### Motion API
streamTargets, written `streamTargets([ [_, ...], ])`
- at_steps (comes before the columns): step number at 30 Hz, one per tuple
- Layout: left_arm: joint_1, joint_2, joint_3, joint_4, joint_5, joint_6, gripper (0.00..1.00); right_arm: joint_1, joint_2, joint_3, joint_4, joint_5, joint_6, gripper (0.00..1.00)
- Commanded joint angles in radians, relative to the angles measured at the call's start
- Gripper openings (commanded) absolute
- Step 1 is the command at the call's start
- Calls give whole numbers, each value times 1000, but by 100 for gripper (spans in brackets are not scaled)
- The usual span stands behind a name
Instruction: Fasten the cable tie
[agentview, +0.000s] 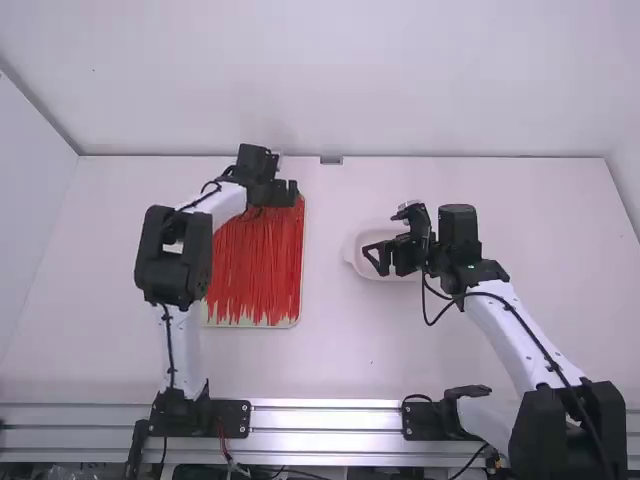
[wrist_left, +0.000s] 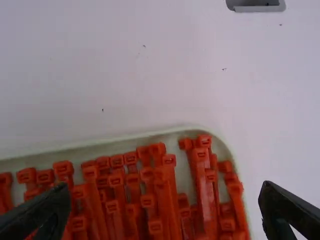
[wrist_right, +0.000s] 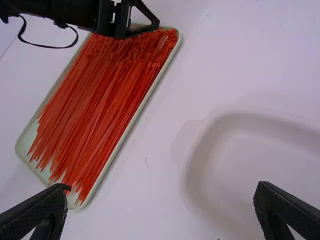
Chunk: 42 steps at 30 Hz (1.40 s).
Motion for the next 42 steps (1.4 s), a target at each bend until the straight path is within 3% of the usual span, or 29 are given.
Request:
streamTargets([
  [1,3,21,23,10,-9,5,99,0,8,35,-3,-9,-2,100],
  [5,2,22,22,27,-10,5,90,0,8,35,-3,-9,-2,100],
  [10,5,30,23,50,-12,8,65,0,8,35,-3,-9,-5,100],
  [13,4,38,22,53,-13,5,59,0,8,35,-4,-9,-5,100],
  [42,2,50,21,45,-35,5,35,0,8,34,-4,-9,-5,100],
])
